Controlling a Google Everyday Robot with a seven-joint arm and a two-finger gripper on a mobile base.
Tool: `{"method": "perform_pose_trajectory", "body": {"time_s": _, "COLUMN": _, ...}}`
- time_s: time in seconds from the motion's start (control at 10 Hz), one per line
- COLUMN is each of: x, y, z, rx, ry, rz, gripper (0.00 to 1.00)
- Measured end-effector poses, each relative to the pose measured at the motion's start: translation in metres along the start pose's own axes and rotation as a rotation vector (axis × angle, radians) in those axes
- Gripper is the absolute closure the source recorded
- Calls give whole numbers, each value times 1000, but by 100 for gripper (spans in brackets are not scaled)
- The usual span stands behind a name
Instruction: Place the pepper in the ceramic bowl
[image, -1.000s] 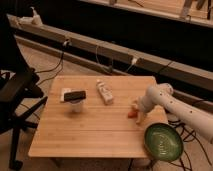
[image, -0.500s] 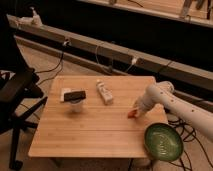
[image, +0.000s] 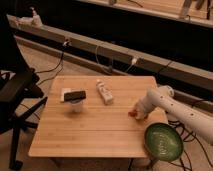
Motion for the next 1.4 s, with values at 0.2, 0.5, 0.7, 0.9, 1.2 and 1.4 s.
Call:
{"method": "perform_pose_trajectory", "body": {"time_s": 0.2, "x": 1, "y": 0, "z": -1, "rx": 0, "ry": 1, "rz": 1, "gripper": 79}}
{"method": "perform_pose_trajectory", "body": {"time_s": 0.5, "x": -6, "y": 3, "z": -9, "rx": 26, "ry": 20, "rz": -7, "gripper": 100}}
{"method": "perform_pose_trajectory", "body": {"time_s": 0.7, "x": -20, "y": 1, "z": -35, "rx": 74, "ry": 21, "rz": -17, "gripper": 100}}
{"method": "perform_pose_trajectory", "body": {"time_s": 0.9, "x": -33, "y": 0, "z": -65, "rx": 124, "ry": 12, "rz": -33, "gripper": 100}}
{"method": "perform_pose_trajectory", "body": {"time_s": 1.2, "x": -48, "y": 1, "z": -107, "rx": 188, "ry": 2, "rz": -52, "gripper": 100}}
{"method": "perform_pose_trajectory", "body": {"time_s": 1.4, "x": -45, "y": 3, "z": -116, "rx": 191, "ry": -6, "rz": -38, "gripper": 100}}
